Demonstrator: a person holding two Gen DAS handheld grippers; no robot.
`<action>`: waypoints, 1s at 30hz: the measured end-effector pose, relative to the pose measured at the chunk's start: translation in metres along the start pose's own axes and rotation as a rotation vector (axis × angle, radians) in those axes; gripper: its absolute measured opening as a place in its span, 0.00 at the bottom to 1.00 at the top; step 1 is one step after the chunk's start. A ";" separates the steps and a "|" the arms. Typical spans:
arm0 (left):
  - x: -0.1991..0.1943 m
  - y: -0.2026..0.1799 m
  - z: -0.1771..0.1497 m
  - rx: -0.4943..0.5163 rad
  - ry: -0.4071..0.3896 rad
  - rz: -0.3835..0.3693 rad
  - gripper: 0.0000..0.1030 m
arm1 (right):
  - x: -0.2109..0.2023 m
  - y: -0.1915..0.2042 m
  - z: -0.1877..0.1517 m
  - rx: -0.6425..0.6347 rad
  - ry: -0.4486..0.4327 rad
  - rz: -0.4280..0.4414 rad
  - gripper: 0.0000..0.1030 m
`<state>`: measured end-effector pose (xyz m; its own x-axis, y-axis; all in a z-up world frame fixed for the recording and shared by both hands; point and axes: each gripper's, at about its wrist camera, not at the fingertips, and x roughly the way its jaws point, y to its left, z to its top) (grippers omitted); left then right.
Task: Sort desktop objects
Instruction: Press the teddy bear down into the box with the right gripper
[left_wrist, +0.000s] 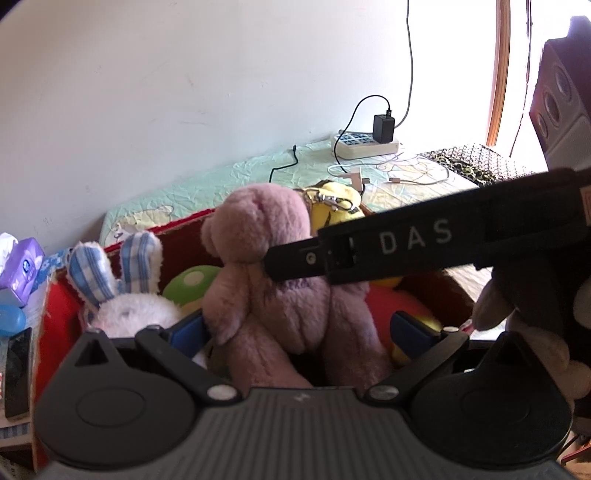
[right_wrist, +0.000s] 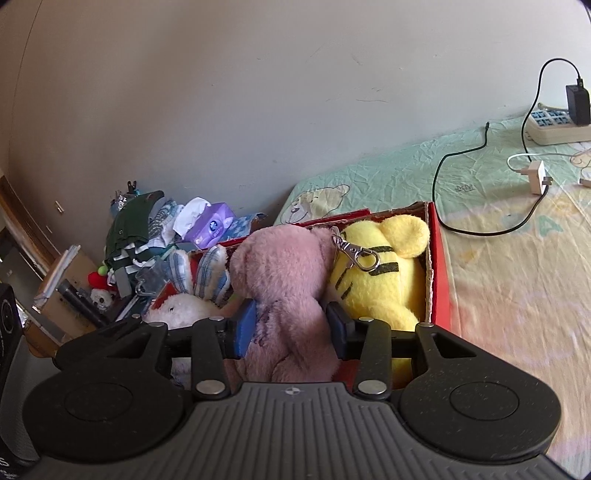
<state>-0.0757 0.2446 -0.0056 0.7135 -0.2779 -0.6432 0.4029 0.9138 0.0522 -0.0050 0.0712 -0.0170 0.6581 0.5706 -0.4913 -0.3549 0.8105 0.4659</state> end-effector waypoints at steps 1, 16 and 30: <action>0.003 0.000 0.001 0.005 0.005 0.010 0.99 | 0.001 0.002 -0.002 -0.014 -0.004 -0.010 0.42; 0.025 -0.006 0.020 -0.022 0.047 0.021 0.99 | -0.007 0.003 -0.003 0.087 0.006 -0.065 0.47; 0.013 -0.010 0.030 -0.119 0.117 0.068 0.99 | -0.027 0.014 0.005 0.033 -0.052 -0.089 0.54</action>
<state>-0.0526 0.2232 0.0084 0.6623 -0.1844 -0.7262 0.2803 0.9598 0.0119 -0.0242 0.0664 0.0060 0.7197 0.4882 -0.4936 -0.2721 0.8525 0.4464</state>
